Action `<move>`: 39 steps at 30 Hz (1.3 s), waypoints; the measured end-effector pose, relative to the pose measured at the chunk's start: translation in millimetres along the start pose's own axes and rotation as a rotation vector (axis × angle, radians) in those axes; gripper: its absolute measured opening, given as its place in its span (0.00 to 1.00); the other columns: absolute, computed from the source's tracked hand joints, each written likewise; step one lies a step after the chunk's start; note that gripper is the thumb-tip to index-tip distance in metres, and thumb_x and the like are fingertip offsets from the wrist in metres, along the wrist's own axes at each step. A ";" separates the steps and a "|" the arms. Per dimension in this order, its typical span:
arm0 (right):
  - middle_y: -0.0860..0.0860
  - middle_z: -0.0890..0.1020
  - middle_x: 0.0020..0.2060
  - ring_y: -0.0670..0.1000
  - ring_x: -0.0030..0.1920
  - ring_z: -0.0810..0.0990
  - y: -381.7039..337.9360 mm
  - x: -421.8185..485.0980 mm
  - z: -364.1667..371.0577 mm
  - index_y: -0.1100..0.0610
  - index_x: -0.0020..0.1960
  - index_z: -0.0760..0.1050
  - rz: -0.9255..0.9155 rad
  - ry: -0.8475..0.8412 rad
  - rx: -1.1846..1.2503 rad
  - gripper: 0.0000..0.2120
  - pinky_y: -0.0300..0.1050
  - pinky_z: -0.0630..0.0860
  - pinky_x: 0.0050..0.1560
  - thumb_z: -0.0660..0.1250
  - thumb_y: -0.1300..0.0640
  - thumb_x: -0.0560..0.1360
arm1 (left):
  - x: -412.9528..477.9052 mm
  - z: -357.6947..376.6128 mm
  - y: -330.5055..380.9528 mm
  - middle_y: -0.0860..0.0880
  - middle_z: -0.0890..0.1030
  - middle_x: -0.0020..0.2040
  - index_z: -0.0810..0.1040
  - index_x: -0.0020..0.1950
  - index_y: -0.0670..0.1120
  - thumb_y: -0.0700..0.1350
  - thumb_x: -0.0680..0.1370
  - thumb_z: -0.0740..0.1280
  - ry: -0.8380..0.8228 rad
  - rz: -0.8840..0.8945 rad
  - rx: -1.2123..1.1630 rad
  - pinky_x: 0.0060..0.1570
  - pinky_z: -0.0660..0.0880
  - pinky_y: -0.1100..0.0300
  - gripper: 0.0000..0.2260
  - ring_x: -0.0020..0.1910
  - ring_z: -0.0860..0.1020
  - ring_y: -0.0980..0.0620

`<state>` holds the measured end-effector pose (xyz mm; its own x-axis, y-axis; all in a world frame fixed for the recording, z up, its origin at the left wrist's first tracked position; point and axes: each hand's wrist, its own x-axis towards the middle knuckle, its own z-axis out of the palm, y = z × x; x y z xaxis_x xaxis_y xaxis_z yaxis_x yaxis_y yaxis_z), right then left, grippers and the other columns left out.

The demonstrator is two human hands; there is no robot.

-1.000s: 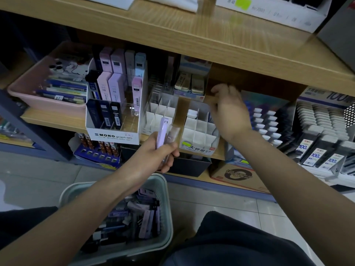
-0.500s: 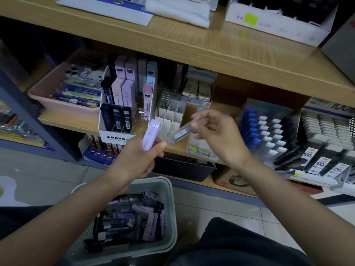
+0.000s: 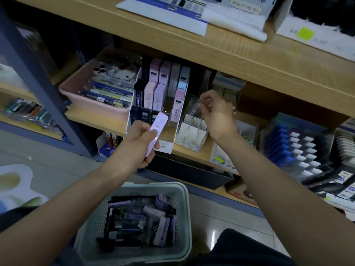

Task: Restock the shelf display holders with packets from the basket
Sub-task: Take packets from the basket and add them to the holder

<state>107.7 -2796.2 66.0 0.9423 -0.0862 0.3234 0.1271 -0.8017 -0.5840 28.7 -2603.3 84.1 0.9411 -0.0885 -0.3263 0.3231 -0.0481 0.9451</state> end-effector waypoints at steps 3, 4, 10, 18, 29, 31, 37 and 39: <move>0.51 0.75 0.49 0.51 0.48 0.78 1.4 6.0 7.9 0.59 0.54 0.77 -0.045 -0.070 -0.066 0.08 0.47 0.76 0.52 0.65 0.63 0.76 | 0.6 -3.0 1.6 0.49 0.75 0.34 0.66 0.43 0.45 0.42 0.81 0.57 -0.012 0.053 0.035 0.19 0.59 0.67 0.07 0.18 0.64 0.59; 0.53 0.75 0.50 0.52 0.49 0.77 2.7 7.6 11.0 0.60 0.54 0.78 -0.050 -0.082 -0.092 0.08 0.45 0.75 0.53 0.65 0.63 0.76 | 0.8 -3.5 1.9 0.49 0.76 0.34 0.66 0.43 0.45 0.42 0.81 0.57 -0.021 0.069 0.028 0.19 0.60 0.67 0.07 0.18 0.64 0.59; 0.54 0.79 0.49 0.54 0.49 0.78 8.2 11.1 20.9 0.58 0.56 0.78 0.005 -0.097 -0.147 0.09 0.54 0.76 0.50 0.66 0.60 0.76 | 5.6 -5.1 0.2 0.48 0.76 0.36 0.70 0.46 0.46 0.39 0.80 0.58 -0.065 0.055 -0.005 0.22 0.63 0.66 0.05 0.20 0.66 0.59; 0.49 0.79 0.38 0.49 0.39 0.79 -41.0 -25.4 -4.2 0.57 0.48 0.76 0.065 -0.183 0.164 0.14 0.48 0.77 0.45 0.54 0.53 0.82 | 8.2 -6.3 -8.9 0.52 0.77 0.38 0.76 0.46 0.52 0.39 0.77 0.65 -0.034 0.244 0.120 0.31 0.72 0.69 0.07 0.29 0.73 0.62; 0.52 0.82 0.35 0.43 0.32 0.80 -55.0 -72.0 -42.4 0.61 0.47 0.77 0.333 -0.379 0.712 0.04 0.33 0.78 0.36 0.68 0.65 0.73 | 7.9 0.1 -14.7 0.54 0.79 0.40 0.73 0.40 0.53 0.42 0.75 0.69 0.049 0.464 0.329 0.42 0.73 0.63 0.08 0.40 0.76 0.58; 0.52 0.83 0.38 0.45 0.36 0.82 -53.6 -69.8 -44.2 0.58 0.46 0.77 0.252 -0.285 0.665 0.03 0.35 0.79 0.40 0.67 0.64 0.74 | 14.0 -1.5 -10.3 0.56 0.77 0.44 0.74 0.43 0.52 0.43 0.76 0.68 0.036 0.512 0.447 0.44 0.69 0.74 0.05 0.43 0.75 0.62; 0.52 0.82 0.43 0.48 0.44 0.82 -61.9 -46.0 -36.6 0.50 0.47 0.75 0.074 -0.081 0.443 0.05 0.42 0.80 0.47 0.64 0.59 0.78 | 47.9 -25.9 -7.1 0.47 0.72 0.60 0.71 0.66 0.46 0.43 0.79 0.62 0.103 0.602 0.845 0.64 0.63 0.55 0.15 0.61 0.69 0.49; 0.52 0.82 0.45 0.48 0.44 0.82 -64.5 -35.0 -25.8 0.49 0.48 0.75 0.006 -0.036 0.337 0.05 0.47 0.80 0.48 0.64 0.58 0.78 | 55.2 -32.8 -11.8 0.46 0.70 0.63 0.68 0.69 0.46 0.45 0.79 0.61 0.084 0.611 1.011 0.65 0.60 0.54 0.19 0.64 0.67 0.48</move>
<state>58.5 -2756.7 111.5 0.9530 -0.0642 0.2960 0.2112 -0.5598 -0.8013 80.1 -2575.0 55.4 0.9279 -0.3062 0.2130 -0.3725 -0.7889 0.4888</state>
